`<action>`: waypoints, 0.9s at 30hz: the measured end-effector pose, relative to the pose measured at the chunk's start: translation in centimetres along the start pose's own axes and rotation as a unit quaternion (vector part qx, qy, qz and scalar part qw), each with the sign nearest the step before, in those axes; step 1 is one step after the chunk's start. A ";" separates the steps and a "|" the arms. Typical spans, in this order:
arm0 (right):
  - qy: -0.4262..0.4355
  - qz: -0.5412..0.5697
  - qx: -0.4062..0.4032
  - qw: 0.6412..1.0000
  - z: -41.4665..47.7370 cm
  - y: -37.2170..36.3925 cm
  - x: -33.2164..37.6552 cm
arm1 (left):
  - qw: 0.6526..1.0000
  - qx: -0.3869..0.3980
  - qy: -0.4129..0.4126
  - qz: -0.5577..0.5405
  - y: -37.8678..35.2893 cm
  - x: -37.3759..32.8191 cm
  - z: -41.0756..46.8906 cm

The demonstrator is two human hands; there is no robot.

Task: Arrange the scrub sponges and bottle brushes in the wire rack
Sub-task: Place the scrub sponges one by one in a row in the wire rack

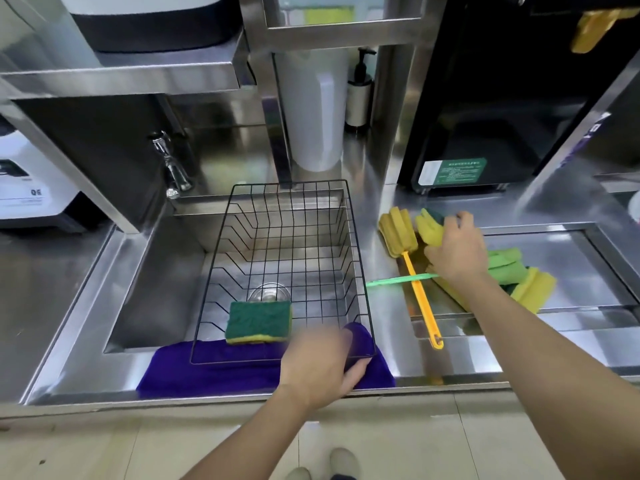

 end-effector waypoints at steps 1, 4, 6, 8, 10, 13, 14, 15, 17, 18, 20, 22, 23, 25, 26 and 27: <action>-0.021 0.026 -0.022 0.999 0.1 0.6 -0.1 | 1.000 0.000 0.000 0.001 0.0 0.0 0.0; -0.078 0.108 -0.088 0.987 0.6 2.9 0.4 | 1.000 -0.008 0.000 0.001 0.3 0.1 0.2; -0.111 0.193 -0.094 0.970 1.1 3.9 1.3 | 1.000 -0.014 0.002 0.000 0.6 0.3 0.2; -0.104 0.268 -0.095 0.953 1.4 4.5 2.6 | 1.000 -0.026 0.005 0.009 1.0 0.9 0.0; -0.079 0.327 -0.092 0.937 1.5 4.8 4.2 | 0.999 -0.040 0.013 0.021 1.5 2.0 -0.4; -0.058 0.406 -0.048 0.911 1.3 4.2 7.0 | 0.997 -0.047 0.026 0.049 2.1 4.1 -1.3; -0.050 0.416 -0.027 0.908 1.1 3.9 8.0 | 0.997 -0.046 0.031 0.058 2.3 4.9 -1.6; -0.042 0.421 -0.005 0.906 0.7 3.5 9.0 | 0.996 -0.045 0.039 0.065 2.6 5.6 -1.9; -0.030 0.430 0.051 0.901 -0.3 2.5 11.0 | 0.995 -0.041 0.056 0.073 3.0 6.7 -2.5; -0.022 0.436 0.079 0.896 -0.9 1.9 12.0 | 0.994 -0.041 0.066 0.076 3.1 7.1 -2.7; -0.007 0.437 0.137 0.889 -2.2 0.6 13.8 | 0.993 -0.042 0.083 0.074 3.4 7.6 -3.1; 0.007 0.413 0.190 0.891 -3.4 -1.2 15.5 | 0.992 -0.046 0.093 0.071 3.4 7.8 -3.3; 0.015 0.395 0.214 0.893 -4.1 -2.1 16.2 | 0.992 -0.048 0.094 0.071 3.4 7.8 -3.3; 0.032 0.375 0.248 0.893 -5.5 -3.7 17.5 | 0.991 -0.052 0.097 0.069 3.4 7.7 -3.3; 0.043 0.372 0.261 0.890 -6.1 -4.5 18.1 | 0.992 -0.052 0.098 0.068 3.4 7.8 -3.3; 0.051 0.372 0.274 0.885 -6.7 -5.2 18.7 | 0.992 -0.050 0.099 0.067 3.3 7.8 -3.4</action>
Point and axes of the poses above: each hand's wrist, its own z-axis towards the middle knuckle, its own y-axis out of the back of the hand, x = y × z, the point moved 5 cm from there along z, towards the middle knuckle, and after that the axes turned 14 degrees about -x, right-handed, at the moved point
